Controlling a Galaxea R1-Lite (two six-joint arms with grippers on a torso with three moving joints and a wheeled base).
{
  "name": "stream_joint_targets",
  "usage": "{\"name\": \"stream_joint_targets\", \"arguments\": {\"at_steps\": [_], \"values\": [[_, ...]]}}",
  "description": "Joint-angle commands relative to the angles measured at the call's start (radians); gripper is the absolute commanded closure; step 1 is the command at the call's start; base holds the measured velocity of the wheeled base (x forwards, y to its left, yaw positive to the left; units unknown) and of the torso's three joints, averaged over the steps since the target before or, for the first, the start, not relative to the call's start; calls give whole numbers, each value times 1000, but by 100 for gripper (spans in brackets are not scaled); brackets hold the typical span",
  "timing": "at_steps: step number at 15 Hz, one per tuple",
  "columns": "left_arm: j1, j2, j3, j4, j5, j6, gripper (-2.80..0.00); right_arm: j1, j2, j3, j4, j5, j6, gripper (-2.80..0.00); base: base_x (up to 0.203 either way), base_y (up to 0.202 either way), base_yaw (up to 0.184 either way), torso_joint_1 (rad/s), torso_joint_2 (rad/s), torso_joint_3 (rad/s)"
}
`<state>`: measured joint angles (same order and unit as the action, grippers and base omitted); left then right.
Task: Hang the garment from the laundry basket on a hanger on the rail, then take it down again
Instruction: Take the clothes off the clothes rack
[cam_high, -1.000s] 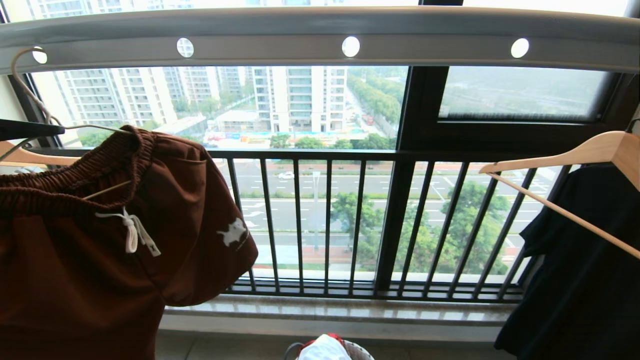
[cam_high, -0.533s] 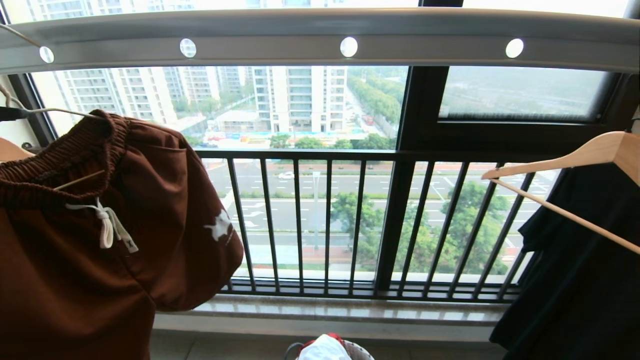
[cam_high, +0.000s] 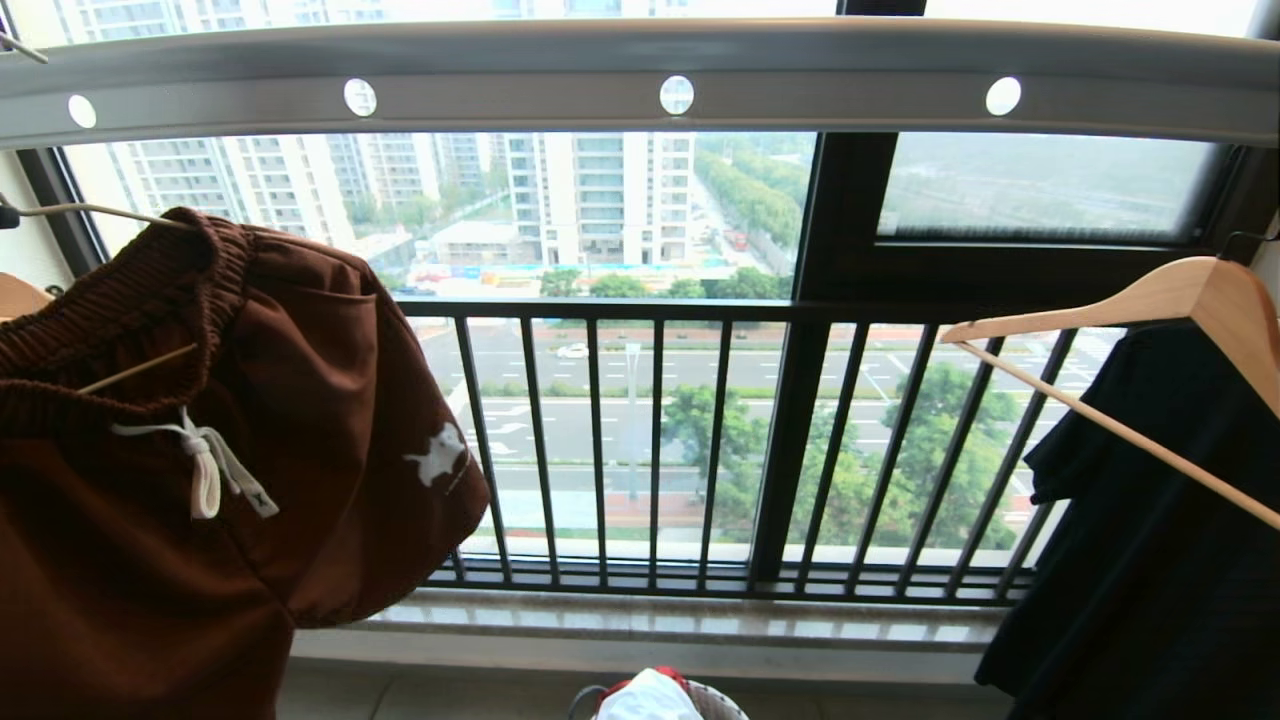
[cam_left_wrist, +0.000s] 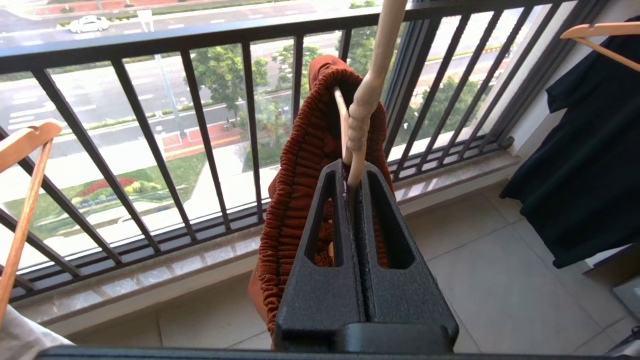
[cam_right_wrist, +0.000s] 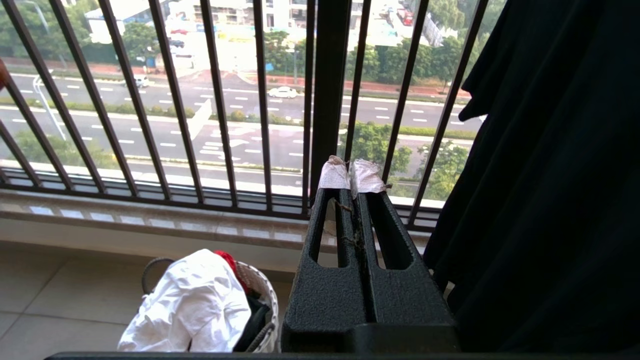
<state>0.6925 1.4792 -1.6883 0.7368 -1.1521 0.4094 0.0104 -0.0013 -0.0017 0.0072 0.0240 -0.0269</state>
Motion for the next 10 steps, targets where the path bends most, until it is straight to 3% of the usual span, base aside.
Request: {"name": "stream_joint_targets", "arguments": {"at_steps": [1, 4, 6, 10], "values": [[-23, -65, 90, 4, -6, 5, 0, 0, 1, 0, 0, 1, -1, 0, 0, 0, 0, 0, 0, 0], [-84, -123, 257, -1, -5, 29, 0, 0, 1, 0, 0, 1, -1, 0, 0, 0, 0, 0, 0, 0], [-140, -149, 363, -2, -2, 77, 0, 0, 1, 0, 0, 1, -1, 0, 0, 0, 0, 0, 0, 0], [-288, -173, 529, -5, 48, 104, 0, 0, 1, 0, 0, 1, -5, 0, 0, 0, 0, 0, 0, 0]]}}
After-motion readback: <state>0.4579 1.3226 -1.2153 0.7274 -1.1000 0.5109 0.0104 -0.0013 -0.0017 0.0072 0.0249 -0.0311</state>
